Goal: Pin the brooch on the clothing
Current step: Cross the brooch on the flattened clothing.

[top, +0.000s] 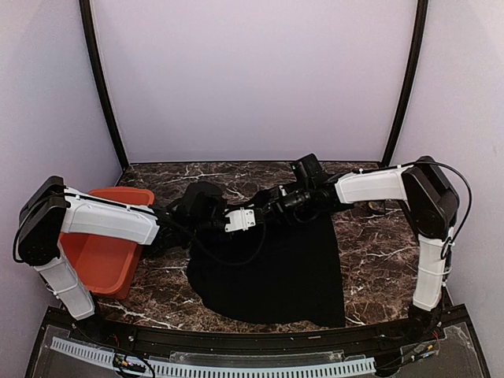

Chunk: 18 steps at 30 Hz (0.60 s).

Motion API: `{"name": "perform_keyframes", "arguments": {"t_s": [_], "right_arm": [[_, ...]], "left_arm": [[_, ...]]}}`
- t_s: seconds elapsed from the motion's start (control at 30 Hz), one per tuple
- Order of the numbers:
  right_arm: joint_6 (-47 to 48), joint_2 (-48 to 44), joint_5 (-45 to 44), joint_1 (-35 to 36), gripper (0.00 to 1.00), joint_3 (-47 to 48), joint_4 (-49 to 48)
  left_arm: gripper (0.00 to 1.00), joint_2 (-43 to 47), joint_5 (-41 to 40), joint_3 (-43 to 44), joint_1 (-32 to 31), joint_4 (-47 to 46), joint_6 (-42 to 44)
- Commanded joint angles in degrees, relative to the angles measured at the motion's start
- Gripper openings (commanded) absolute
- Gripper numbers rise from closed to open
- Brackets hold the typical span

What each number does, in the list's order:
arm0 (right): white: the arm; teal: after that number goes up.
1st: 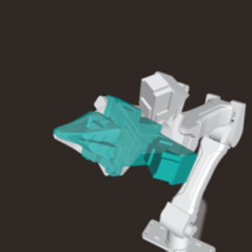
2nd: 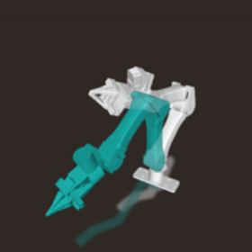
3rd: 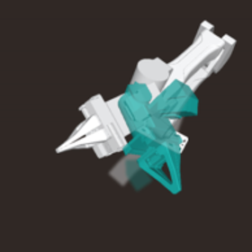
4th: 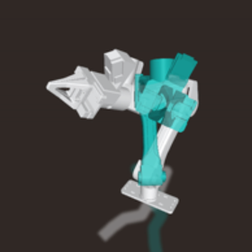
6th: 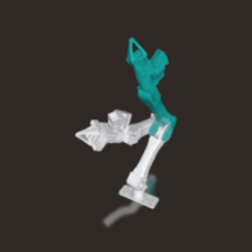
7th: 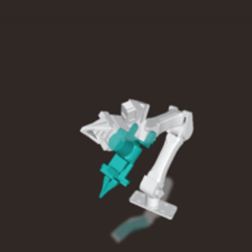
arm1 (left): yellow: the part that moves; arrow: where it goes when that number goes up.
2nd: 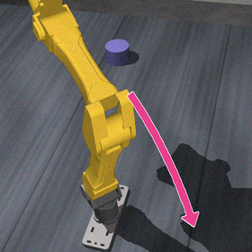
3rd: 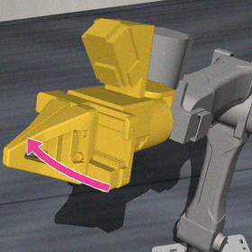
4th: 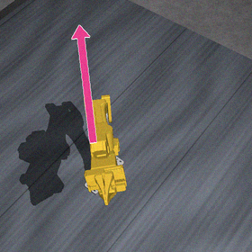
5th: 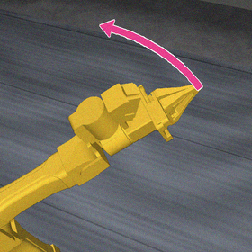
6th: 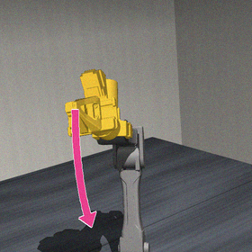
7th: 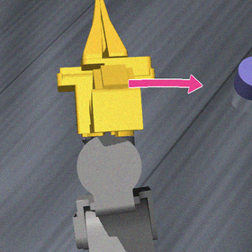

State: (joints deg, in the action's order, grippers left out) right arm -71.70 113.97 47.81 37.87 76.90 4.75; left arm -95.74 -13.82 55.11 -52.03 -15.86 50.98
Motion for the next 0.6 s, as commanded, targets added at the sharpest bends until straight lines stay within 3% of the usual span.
{"name": "perform_keyframes", "arguments": {"t_s": [0.0,0.57], "right_arm": [[-1.44,-3.86,2.24,1.12,0.0,-2.04,-3.26],[-11.14,-5.54,3.93,1.41,0.0,-12.21,-20.52]], "left_arm": [[0.01,1.95,-0.25,-1.11,-0.26,-2.26,1.3],[0.01,1.97,-3.22,-2.67,-0.22,-6.76,1.14]]}}
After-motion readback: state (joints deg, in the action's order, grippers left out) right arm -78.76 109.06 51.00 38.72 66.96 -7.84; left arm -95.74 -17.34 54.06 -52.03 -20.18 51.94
